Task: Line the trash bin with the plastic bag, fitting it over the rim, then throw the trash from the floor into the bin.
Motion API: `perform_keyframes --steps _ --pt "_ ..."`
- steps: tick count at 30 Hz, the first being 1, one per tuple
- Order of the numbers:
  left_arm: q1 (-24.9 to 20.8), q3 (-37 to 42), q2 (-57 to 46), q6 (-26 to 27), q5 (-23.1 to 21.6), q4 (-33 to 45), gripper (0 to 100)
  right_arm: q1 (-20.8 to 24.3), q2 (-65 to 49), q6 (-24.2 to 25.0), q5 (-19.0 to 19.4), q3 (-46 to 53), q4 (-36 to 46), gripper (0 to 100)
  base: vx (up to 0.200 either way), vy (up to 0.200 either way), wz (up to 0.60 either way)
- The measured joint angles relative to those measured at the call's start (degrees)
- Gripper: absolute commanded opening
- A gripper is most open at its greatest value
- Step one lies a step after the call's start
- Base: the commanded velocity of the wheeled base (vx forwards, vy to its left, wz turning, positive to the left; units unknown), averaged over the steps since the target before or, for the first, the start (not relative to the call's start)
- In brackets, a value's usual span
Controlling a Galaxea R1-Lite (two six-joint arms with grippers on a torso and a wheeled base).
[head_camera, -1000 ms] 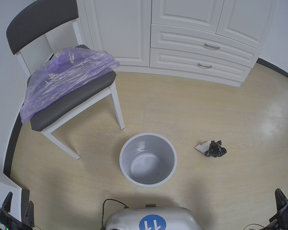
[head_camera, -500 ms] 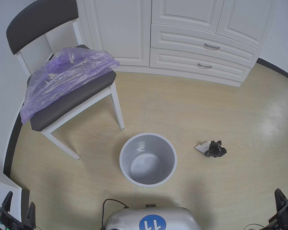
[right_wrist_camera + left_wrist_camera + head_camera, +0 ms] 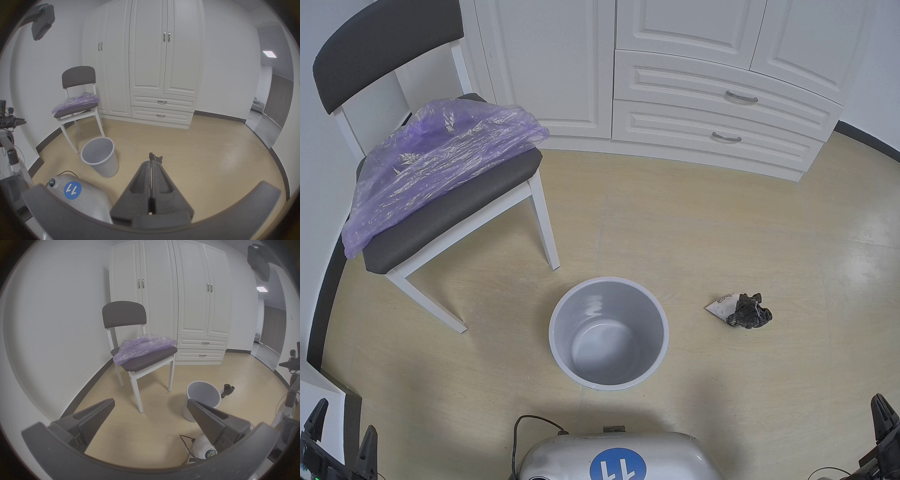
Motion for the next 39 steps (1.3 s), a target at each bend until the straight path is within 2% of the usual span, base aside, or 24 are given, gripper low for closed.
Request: perform_keyframes --steps 4,8,10,13,16,19,22,28,32,35,39 --pt "0.0 0.0 0.0 -1.1 0.3 0.0 100 0.0 0.0 4.1 -1.5 0.0 -1.5 0 0.0 0.0 0.0" --pt "0.0 0.0 0.0 -3.9 1.9 -1.3 100 0.0 0.0 13.5 -4.1 -1.1 -5.0 0 0.0 0.0 0.0" --pt "0.0 0.0 0.0 -5.3 2.4 -3.4 100 0.0 0.0 16.7 -5.0 -1.6 -5.6 0 0.0 0.0 0.0" --pt "-0.1 -0.2 0.0 -6.6 2.5 -5.9 100 0.1 0.0 17.9 -5.8 -2.0 -6.4 0 0.0 0.0 0.0" --pt "-0.1 -0.9 0.0 -6.4 2.2 -6.8 100 0.1 0.0 14.8 -5.2 -2.7 -6.8 0 0.0 0.0 0.0" --pt "-0.2 -3.1 0.0 -4.1 2.0 -5.4 100 0.1 0.3 8.8 -2.1 -4.2 -7.2 0 0.0 0.0 0.0" --pt "-0.6 -7.4 1.0 -1.1 2.0 -2.0 100 0.0 2.1 5.2 0.1 -6.1 -7.4 0 0.0 0.0 0.0" --pt "-1.6 -16.7 8.0 4.7 2.5 4.3 100 0.4 12.1 -1.1 3.2 -10.6 -7.7 0 0.0 0.0 0.0" --pt "-1.9 -20.8 15.2 8.5 5.1 6.3 100 1.2 21.8 -5.4 5.4 -13.0 -8.0 0 0.0 0.0 0.0" --pt "-1.8 -23.0 21.1 11.9 8.1 7.2 100 2.5 29.7 -6.6 6.1 -14.9 -9.9 0 0.0 0.0 0.0" --pt "0.1 -25.4 29.3 17.7 11.9 7.6 100 6.1 40.2 -4.1 4.2 -17.2 -16.4 0 0.0 0.0 0.0"
